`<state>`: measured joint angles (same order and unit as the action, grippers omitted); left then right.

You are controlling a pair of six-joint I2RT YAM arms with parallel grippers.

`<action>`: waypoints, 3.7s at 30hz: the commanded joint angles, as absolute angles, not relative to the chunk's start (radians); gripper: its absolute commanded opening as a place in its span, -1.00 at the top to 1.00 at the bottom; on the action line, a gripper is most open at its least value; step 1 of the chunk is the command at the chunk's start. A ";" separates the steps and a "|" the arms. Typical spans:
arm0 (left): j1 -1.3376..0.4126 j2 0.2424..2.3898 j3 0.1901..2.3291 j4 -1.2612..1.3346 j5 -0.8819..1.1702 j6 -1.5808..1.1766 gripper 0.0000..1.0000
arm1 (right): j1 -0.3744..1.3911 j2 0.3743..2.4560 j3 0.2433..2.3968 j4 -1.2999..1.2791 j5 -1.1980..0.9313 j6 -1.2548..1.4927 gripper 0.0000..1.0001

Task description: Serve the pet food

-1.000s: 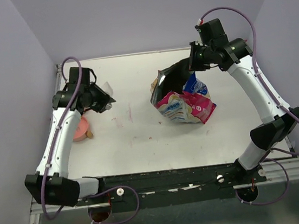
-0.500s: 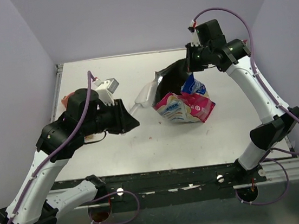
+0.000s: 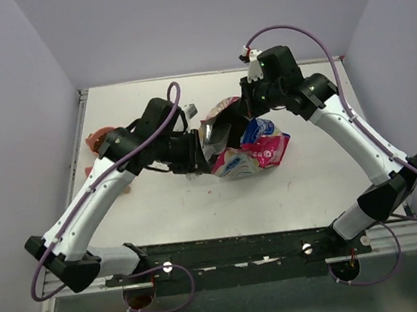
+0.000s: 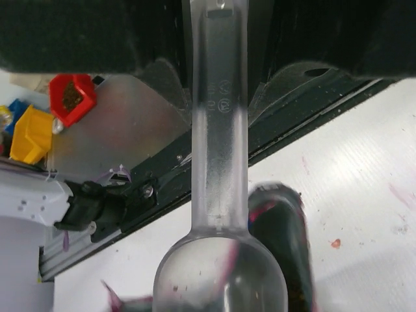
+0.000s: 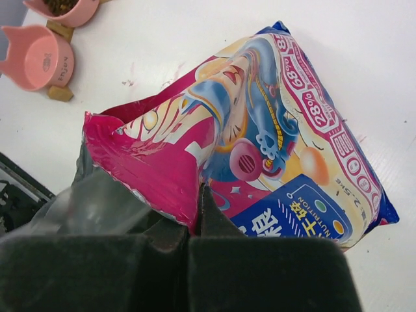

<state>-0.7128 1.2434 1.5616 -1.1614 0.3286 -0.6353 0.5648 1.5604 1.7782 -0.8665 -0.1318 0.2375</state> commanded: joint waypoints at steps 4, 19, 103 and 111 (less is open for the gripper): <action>-0.607 1.425 1.623 -1.206 0.385 -0.779 1.00 | 0.689 1.437 1.764 -0.615 -0.172 0.247 0.99; -0.621 1.566 1.585 -1.235 0.368 -0.911 1.00 | 0.759 1.454 1.775 -0.587 -0.058 0.304 0.99; -0.709 0.841 0.833 -0.077 0.011 -0.061 1.00 | 0.769 1.503 1.893 -0.816 0.396 0.529 0.99; -0.744 0.815 0.831 -0.057 -0.017 0.028 1.00 | 0.716 1.503 1.878 -0.816 0.373 0.540 0.99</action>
<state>-0.7307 0.8371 0.8162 -0.1036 0.0334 -0.0631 0.7464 1.5444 1.8004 -0.9276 0.3283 0.5266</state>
